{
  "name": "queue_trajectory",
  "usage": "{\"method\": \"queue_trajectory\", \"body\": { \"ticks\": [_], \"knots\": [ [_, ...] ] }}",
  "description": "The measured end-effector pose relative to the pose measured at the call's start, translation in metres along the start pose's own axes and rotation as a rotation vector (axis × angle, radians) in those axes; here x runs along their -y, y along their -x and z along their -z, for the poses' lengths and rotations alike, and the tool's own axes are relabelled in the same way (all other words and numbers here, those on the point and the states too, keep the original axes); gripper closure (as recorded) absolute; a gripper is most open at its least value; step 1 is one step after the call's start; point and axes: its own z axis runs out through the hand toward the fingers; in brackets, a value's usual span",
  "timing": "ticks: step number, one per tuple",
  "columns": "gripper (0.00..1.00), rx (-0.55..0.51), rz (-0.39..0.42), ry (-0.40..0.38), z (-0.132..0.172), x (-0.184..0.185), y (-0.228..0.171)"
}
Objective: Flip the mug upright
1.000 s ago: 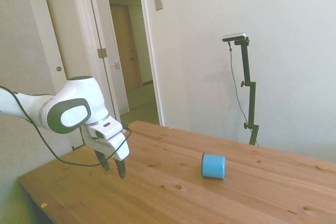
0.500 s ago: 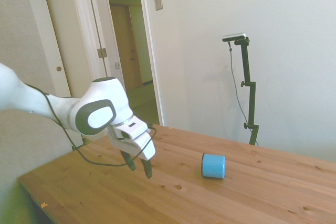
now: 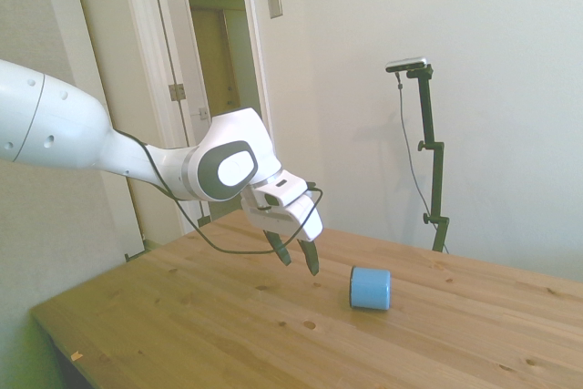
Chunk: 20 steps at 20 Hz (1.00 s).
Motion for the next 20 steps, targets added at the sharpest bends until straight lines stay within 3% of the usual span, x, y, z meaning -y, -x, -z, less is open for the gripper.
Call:
{"method": "queue_trajectory", "body": {
  "ticks": [8,20],
  "knots": [
    [0.00,-0.186,0.041,0.020,-0.031,0.013,-0.026],
    [0.00,-0.375,0.041,0.084,-0.053,0.022,-0.018]
  ]
}}
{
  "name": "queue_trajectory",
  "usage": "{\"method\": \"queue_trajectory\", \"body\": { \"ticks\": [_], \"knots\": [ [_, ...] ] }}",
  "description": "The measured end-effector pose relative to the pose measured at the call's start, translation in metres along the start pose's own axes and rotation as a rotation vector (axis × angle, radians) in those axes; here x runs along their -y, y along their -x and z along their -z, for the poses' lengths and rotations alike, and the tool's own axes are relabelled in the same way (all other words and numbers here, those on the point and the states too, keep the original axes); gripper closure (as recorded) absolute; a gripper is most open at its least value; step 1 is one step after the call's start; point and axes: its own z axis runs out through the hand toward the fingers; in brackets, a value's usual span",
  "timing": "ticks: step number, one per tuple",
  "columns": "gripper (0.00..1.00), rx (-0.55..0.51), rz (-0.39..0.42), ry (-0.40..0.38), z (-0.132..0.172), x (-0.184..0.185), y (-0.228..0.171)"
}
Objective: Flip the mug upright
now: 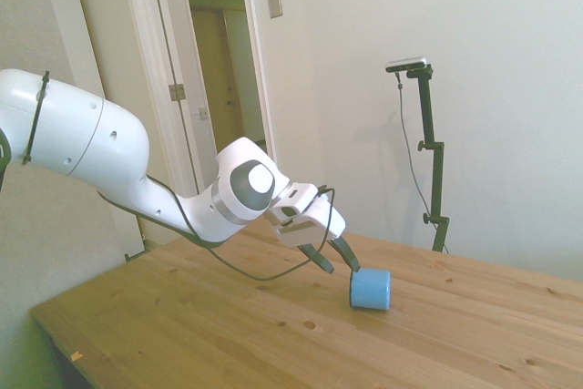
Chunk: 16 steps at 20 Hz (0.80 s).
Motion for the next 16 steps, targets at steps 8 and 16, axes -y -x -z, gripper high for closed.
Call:
{"method": "queue_trajectory", "body": {
  "ticks": [8,16],
  "knots": [
    [0.00,-0.009,-0.009,0.027,-0.019,0.006,0.006],
    [0.00,-0.059,-0.020,0.070,-0.035,0.015,-0.001]
  ]
}}
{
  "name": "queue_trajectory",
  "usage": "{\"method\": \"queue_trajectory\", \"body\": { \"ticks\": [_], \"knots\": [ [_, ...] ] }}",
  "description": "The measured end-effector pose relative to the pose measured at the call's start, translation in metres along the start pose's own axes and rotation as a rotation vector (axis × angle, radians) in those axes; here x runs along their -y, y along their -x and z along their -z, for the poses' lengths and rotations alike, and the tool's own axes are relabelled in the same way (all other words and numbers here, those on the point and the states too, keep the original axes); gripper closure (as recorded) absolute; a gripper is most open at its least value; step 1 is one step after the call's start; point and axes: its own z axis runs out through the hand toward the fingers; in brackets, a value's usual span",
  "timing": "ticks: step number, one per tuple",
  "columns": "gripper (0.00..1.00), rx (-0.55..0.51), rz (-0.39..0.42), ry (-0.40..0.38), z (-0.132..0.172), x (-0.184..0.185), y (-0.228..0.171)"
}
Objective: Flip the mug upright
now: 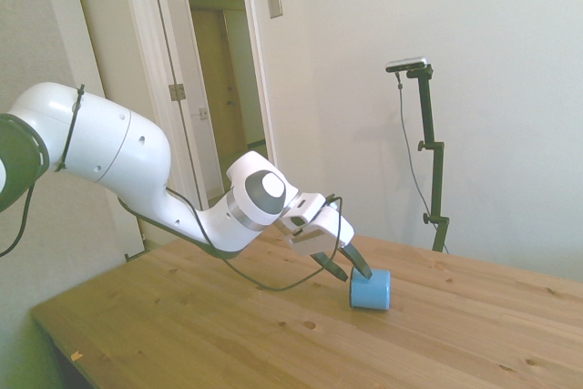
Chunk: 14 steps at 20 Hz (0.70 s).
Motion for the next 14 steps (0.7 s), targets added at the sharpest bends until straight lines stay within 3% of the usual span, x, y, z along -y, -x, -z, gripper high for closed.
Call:
{"method": "queue_trajectory", "body": {
  "ticks": [14],
  "knots": [
    [0.00,-0.042,-0.017,0.064,-0.025,0.006,-0.008]
  ]
}}
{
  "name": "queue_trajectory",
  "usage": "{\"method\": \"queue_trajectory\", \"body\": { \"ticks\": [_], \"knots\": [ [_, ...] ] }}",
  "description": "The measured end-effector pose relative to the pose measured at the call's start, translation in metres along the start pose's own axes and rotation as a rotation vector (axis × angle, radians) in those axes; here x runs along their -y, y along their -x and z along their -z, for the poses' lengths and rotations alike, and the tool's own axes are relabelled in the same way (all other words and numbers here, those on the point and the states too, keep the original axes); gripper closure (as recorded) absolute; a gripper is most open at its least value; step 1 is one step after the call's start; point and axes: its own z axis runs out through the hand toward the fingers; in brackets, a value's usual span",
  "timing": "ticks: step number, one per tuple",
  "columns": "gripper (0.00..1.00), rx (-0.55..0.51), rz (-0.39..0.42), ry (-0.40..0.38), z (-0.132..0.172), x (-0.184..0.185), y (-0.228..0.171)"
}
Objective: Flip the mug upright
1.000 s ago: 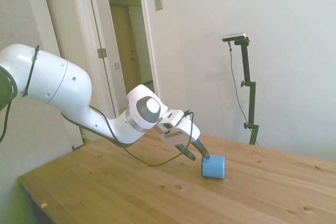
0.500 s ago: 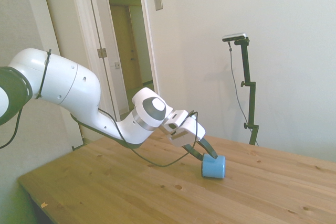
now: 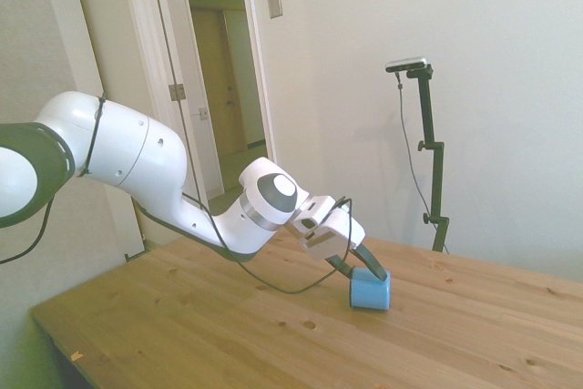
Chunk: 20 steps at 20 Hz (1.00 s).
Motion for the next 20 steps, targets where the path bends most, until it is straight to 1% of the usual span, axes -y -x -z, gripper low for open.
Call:
{"method": "queue_trajectory", "body": {
  "ticks": [9,10,20],
  "knots": [
    [0.00,-0.043,-0.004,0.033,-0.0004,-0.0048,-0.0090],
    [1.00,-0.046,-0.005,0.034,-0.0001,-0.0050,-0.0093],
    [1.00,-0.047,-0.002,0.041,0.0004,-0.0045,-0.0080]
  ]
}}
